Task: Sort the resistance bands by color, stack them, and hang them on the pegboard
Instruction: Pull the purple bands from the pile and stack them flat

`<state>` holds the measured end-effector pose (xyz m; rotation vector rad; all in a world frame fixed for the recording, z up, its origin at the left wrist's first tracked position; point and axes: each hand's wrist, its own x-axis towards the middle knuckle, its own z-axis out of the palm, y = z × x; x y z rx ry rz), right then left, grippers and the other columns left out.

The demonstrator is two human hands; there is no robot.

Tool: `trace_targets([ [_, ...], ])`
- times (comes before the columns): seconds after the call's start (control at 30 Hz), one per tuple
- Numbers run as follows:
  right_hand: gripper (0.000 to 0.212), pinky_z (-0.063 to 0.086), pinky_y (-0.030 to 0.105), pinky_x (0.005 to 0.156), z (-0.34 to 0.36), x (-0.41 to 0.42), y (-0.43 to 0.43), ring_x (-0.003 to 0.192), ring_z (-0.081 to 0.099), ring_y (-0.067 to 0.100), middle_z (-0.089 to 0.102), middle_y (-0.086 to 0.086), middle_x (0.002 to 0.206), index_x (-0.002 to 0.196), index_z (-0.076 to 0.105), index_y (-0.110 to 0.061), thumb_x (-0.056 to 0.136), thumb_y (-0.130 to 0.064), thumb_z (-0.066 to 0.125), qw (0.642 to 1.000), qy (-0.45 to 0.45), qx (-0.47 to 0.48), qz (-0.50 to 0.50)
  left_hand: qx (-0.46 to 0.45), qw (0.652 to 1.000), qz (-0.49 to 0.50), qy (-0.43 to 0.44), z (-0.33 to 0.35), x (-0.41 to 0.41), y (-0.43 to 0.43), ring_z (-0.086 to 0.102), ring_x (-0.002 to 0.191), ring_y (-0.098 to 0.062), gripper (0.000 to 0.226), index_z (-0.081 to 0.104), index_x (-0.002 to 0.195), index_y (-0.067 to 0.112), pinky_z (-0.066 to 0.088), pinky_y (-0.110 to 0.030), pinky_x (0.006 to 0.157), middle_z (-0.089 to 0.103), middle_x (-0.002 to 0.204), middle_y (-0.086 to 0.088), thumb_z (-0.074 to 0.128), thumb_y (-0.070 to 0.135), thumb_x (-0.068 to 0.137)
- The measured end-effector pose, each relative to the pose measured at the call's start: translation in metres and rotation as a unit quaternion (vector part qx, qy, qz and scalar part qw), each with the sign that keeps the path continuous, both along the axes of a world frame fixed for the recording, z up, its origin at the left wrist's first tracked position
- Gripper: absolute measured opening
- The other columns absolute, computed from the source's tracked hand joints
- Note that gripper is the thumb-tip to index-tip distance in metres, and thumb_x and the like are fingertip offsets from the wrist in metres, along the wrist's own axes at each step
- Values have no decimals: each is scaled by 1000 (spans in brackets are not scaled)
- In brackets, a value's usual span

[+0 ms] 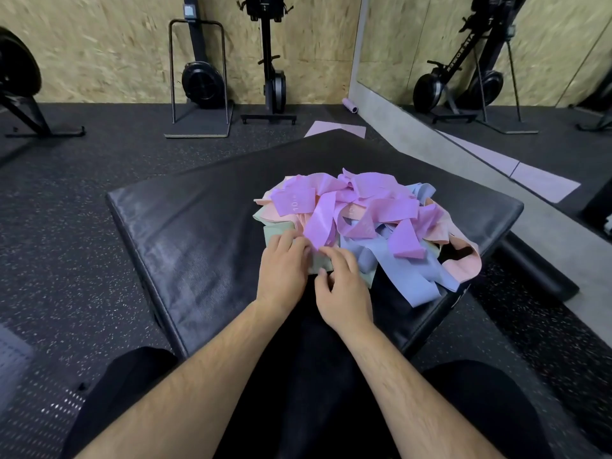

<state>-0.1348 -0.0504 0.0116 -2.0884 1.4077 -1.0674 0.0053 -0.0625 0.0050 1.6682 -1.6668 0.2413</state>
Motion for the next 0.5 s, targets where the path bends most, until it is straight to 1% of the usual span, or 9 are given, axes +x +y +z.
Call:
trace_targets([
  [0.07, 39, 57, 34, 74, 2, -1, 4, 85, 61, 5, 38, -19, 135, 133, 52, -34, 96, -23, 57, 1000, 6, -16, 10, -15, 1000, -12, 6, 0, 0, 18, 49, 85, -24, 19, 65, 94, 14, 49, -44, 71, 64, 97, 4, 46, 17, 90],
  [0.13, 36, 56, 31, 70, 2, -3, 11, 93, 60, 6, 35, -17, 139, 129, 55, -33, 96, -24, 61, 999, 21, -37, 33, -23, 1000, -17, 10, 1, -2, 42, 50, 86, -24, 19, 65, 96, 15, 48, -42, 74, 65, 94, 6, 48, 14, 89],
  [0.2, 26, 54, 30, 73, -2, -4, 25, 105, 60, 9, 38, -14, 143, 123, 60, -29, 97, -24, 60, 996, 39, -56, 60, -32, 999, -19, 15, 3, -6, 70, 50, 87, -22, 22, 67, 97, 15, 46, -37, 79, 66, 94, 7, 46, 13, 92],
  [0.27, 19, 53, 31, 77, -6, -6, 43, 110, 60, 10, 44, -14, 140, 117, 64, -24, 99, -23, 58, 994, 36, -62, 79, -36, 999, -25, 32, 4, -8, 94, 49, 88, -20, 21, 66, 97, 15, 44, -33, 80, 65, 95, 8, 45, 13, 95],
  [0.37, 15, 52, 29, 81, -8, -11, 68, 104, 61, 6, 57, -19, 123, 112, 66, -25, 101, -21, 57, 993, -8, -50, 109, -27, 997, -48, 61, 5, -10, 125, 47, 86, -16, 17, 65, 99, 14, 41, -26, 80, 63, 96, 9, 48, 10, 99],
  [0.43, 17, 52, 32, 83, -7, -14, 77, 99, 60, 6, 64, -19, 109, 110, 67, -26, 99, -18, 57, 992, -20, -42, 120, -13, 993, -82, 80, 9, -11, 138, 49, 86, -14, 12, 65, 103, 14, 40, -24, 82, 62, 98, 10, 55, 10, 98],
  [0.5, 22, 51, 36, 82, -5, -14, 83, 94, 58, 11, 62, -25, 96, 110, 69, -23, 93, -13, 58, 992, -17, -56, 112, -1, 989, -106, 100, 14, -11, 144, 52, 88, -15, 11, 64, 107, 14, 41, -23, 83, 62, 98, 9, 62, 15, 96],
])
